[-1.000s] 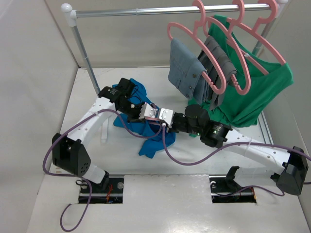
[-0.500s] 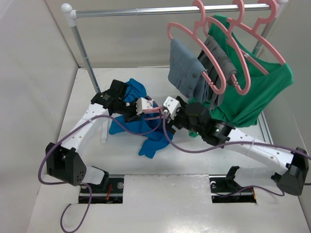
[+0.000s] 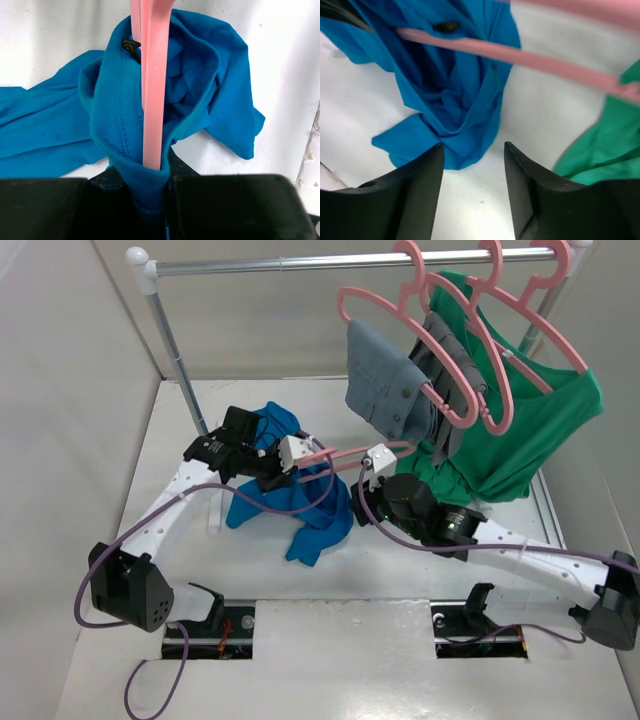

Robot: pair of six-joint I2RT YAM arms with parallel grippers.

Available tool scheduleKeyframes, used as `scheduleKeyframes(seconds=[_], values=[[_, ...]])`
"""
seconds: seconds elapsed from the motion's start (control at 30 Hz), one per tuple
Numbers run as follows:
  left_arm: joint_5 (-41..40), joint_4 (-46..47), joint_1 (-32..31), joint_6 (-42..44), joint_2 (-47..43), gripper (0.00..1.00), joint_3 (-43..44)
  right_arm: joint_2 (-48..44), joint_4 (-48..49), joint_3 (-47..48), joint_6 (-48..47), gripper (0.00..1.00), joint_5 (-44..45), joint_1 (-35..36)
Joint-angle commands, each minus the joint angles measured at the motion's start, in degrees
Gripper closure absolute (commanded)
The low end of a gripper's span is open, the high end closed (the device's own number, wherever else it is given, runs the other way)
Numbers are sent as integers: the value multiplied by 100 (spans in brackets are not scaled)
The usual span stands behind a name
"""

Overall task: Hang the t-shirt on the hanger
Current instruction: Place tshirt on hanger

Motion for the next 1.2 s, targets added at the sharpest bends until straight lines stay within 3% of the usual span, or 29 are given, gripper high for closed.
scheduleKeyframes(seconds=[0.0, 0.13, 0.3, 0.47, 0.73, 0.77, 0.87, 0.9, 0.93, 1.07, 1.17], values=[[225, 192, 24, -125, -220, 100, -18, 290, 835, -194, 998, 42, 101, 92], [225, 130, 24, 16, -273, 100, -263, 958, 1336, -318, 1474, 34, 180, 93], [225, 7, 24, 122, -334, 100, -317, 1854, 1829, 7, 1701, 34, 286, 93], [278, -107, 24, 174, -396, 100, -317, 2619, 1829, 113, 2149, 39, 488, 93], [453, -213, 24, 166, -554, 100, -264, 2953, 1425, 174, 2415, 47, 540, -21], [454, -213, 24, 166, -554, 100, -264, 3041, 1425, 174, 2415, 50, 480, -21], [454, -266, 24, 113, -554, 100, -212, 3112, 1425, 174, 2362, 70, 479, -74], [454, -266, 24, 113, -554, 100, -211, 3112, 1347, 174, 2362, 89, 479, -74], [402, -318, 24, 113, -554, 100, -211, 3112, 1285, 174, 2362, 100, 479, -126], [340, -729, 173, 533, -606, 100, -211, 2727, 811, 26, 2362, 100, 549, -267], [480, -1170, 717, 1560, -660, 100, -272, 1779, 450, -553, 2362, 100, 785, -338]])
